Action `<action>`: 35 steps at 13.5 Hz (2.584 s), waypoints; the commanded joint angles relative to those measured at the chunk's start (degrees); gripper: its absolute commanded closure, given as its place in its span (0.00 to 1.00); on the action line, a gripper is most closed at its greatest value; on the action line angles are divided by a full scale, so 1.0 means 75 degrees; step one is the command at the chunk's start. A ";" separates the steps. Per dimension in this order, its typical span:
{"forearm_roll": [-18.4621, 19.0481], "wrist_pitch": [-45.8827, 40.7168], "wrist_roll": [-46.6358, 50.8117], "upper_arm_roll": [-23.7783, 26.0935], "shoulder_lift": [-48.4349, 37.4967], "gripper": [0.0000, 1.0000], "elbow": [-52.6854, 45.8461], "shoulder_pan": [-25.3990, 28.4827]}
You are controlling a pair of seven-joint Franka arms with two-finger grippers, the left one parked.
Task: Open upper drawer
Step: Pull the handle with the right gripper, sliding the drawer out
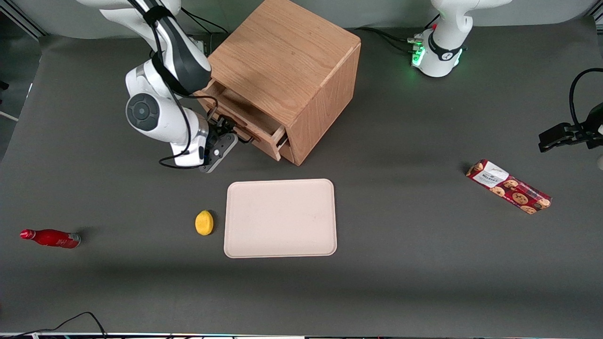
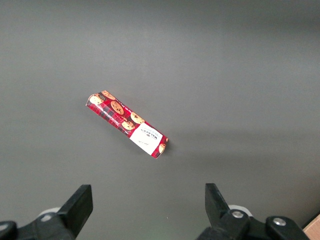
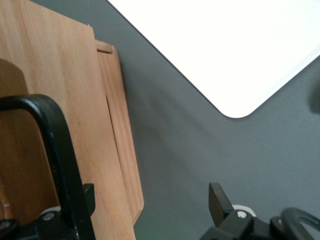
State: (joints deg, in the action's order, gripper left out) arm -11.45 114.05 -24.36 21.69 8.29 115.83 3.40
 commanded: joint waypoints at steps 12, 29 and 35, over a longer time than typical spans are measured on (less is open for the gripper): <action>0.0319 0.0332 -0.1334 -0.1228 0.0746 0.00 -0.0666 -0.0008; 0.0331 0.0332 -0.1768 -0.1931 0.1203 0.00 -0.1534 -0.0043; 0.0331 0.0332 -0.1932 -0.2084 0.1273 0.00 -0.1628 -0.0055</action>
State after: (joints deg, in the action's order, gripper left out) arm -10.30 116.27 -36.74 6.72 16.72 104.43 3.21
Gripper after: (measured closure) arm 0.000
